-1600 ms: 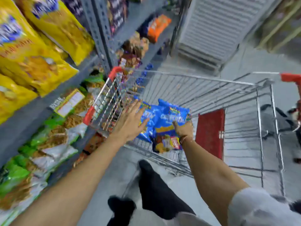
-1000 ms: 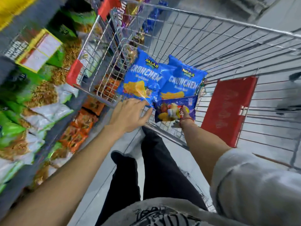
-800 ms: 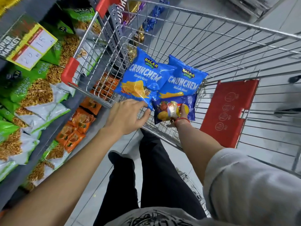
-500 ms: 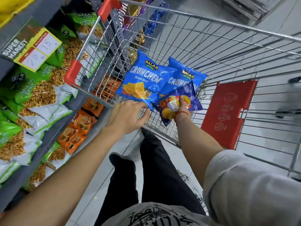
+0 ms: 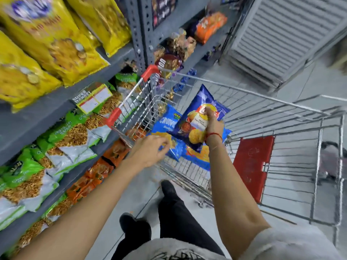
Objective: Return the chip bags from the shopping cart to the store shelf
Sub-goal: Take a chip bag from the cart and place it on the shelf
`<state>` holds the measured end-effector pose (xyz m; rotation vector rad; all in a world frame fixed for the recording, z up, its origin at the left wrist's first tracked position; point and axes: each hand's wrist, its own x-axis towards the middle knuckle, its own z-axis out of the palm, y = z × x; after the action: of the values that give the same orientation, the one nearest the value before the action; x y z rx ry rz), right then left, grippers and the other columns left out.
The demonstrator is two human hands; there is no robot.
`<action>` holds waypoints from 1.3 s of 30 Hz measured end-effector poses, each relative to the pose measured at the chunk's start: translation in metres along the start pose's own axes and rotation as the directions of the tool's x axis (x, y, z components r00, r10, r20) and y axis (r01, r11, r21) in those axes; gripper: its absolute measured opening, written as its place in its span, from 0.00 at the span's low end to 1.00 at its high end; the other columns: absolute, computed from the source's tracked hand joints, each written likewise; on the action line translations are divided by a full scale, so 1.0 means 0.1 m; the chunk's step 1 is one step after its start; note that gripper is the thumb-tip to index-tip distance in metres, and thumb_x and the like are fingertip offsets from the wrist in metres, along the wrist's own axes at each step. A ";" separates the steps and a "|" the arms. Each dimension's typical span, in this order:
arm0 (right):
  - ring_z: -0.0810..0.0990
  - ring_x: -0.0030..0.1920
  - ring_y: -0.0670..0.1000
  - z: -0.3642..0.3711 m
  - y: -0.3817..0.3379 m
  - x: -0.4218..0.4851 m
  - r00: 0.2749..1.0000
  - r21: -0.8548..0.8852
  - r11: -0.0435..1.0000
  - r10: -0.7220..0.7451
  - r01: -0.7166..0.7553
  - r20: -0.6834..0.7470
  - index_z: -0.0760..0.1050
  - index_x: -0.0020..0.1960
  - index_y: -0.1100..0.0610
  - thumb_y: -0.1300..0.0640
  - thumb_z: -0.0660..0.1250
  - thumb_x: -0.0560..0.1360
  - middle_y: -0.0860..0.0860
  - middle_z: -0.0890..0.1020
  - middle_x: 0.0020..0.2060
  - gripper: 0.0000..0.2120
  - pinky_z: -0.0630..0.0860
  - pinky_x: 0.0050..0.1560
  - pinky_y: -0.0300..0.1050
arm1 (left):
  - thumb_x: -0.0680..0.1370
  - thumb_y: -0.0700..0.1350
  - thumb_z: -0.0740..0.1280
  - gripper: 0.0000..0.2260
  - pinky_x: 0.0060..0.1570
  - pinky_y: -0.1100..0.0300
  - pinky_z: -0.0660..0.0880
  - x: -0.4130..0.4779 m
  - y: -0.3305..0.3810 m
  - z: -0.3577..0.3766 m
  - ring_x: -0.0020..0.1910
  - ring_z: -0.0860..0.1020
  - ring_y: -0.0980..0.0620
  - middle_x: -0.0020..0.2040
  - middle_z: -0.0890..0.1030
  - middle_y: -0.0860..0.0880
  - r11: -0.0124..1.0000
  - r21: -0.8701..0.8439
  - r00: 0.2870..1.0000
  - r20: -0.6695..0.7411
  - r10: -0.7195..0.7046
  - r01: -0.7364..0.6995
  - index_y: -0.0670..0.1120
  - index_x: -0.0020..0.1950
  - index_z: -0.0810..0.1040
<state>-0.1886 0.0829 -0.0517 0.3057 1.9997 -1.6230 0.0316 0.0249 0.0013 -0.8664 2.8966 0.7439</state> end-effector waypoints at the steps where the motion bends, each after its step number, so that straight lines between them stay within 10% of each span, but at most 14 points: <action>1: 0.81 0.53 0.56 0.06 -0.18 -0.08 0.998 0.021 0.999 -0.046 0.045 0.031 0.75 0.53 0.58 0.46 0.75 0.66 0.55 0.81 0.53 0.22 0.78 0.55 0.52 | 0.77 0.52 0.60 0.12 0.47 0.53 0.74 -0.02 -0.02 -0.16 0.53 0.79 0.46 0.53 0.83 0.48 1.000 -0.008 0.999 -0.031 -0.004 0.004 0.50 0.54 0.79; 5: 0.81 0.33 0.42 0.33 -0.96 -0.60 0.948 0.150 0.957 -0.271 0.247 0.167 0.75 0.42 0.54 0.53 0.76 0.68 0.46 0.81 0.37 0.11 0.77 0.31 0.32 | 0.76 0.50 0.62 0.10 0.43 0.55 0.75 -0.21 -0.09 -0.98 0.49 0.80 0.46 0.50 0.84 0.48 0.998 -0.061 0.972 -0.236 -0.012 -0.002 0.50 0.53 0.80; 9: 0.80 0.43 0.48 0.62 -1.75 -1.44 0.826 0.221 0.855 -0.513 0.469 0.234 0.75 0.39 0.52 0.51 0.77 0.67 0.45 0.81 0.38 0.11 0.77 0.49 0.40 | 0.76 0.49 0.65 0.10 0.49 0.55 0.72 -0.64 -0.09 -1.94 0.52 0.79 0.46 0.53 0.83 0.46 0.998 -0.068 0.847 -0.530 -0.024 -0.014 0.48 0.54 0.80; 15: 0.75 0.27 0.31 1.08 -2.49 -2.91 0.504 0.525 0.645 -0.763 0.556 0.404 0.73 0.32 0.49 0.58 0.76 0.68 0.36 0.77 0.27 0.14 0.72 0.36 0.27 | 0.74 0.46 0.64 0.10 0.53 0.53 0.75 -1.72 -0.12 -3.17 0.50 0.80 0.46 0.51 0.83 0.44 0.995 0.060 0.428 -0.903 0.021 0.078 0.44 0.51 0.81; 22: 0.76 0.32 0.43 1.60 -2.84 -4.57 0.172 0.706 0.525 -0.843 0.476 0.510 0.75 0.29 0.51 0.46 0.78 0.60 0.41 0.80 0.26 0.14 0.77 0.40 0.46 | 0.75 0.48 0.63 0.12 0.57 0.51 0.71 -2.96 -0.49 -3.78 0.55 0.77 0.42 0.54 0.82 0.42 0.895 0.054 0.124 -0.992 -0.002 0.442 0.44 0.54 0.78; 31: 0.78 0.37 0.47 2.42 -2.68 -6.14 -0.008 0.745 0.463 -0.847 0.480 0.532 0.74 0.36 0.52 0.39 0.77 0.61 0.47 0.81 0.34 0.19 0.78 0.47 0.49 | 0.72 0.62 0.54 0.30 0.60 0.45 0.69 -3.98 -1.05 -3.79 0.56 0.78 0.40 0.54 0.82 0.38 0.623 -0.101 0.106 -0.952 -0.288 0.776 0.39 0.55 0.78; 35: 0.77 0.63 0.58 2.85 -2.38 -6.56 -0.053 0.609 0.605 -0.686 0.513 0.726 0.73 0.64 0.64 0.43 0.72 0.70 0.60 0.79 0.62 0.32 0.76 0.57 0.49 | 0.73 0.64 0.55 0.29 0.66 0.47 0.62 -4.26 -1.16 -3.77 0.60 0.76 0.46 0.58 0.81 0.44 0.557 -0.131 0.070 -0.943 -0.325 0.821 0.43 0.58 0.77; 39: 0.74 0.66 0.57 2.98 -2.11 -7.08 -0.107 0.678 0.504 -0.756 0.535 0.646 0.69 0.69 0.62 0.33 0.72 0.64 0.57 0.78 0.64 0.45 0.70 0.67 0.53 | 0.74 0.63 0.56 0.28 0.69 0.49 0.60 -4.37 -1.23 -3.69 0.64 0.73 0.48 0.62 0.79 0.45 0.525 -0.077 0.100 -0.949 -0.301 0.848 0.43 0.63 0.74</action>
<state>0.3724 -0.1428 0.4675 -1.5975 0.8927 -1.7790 0.5049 -0.0081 0.3441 -2.7816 2.3865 -0.9038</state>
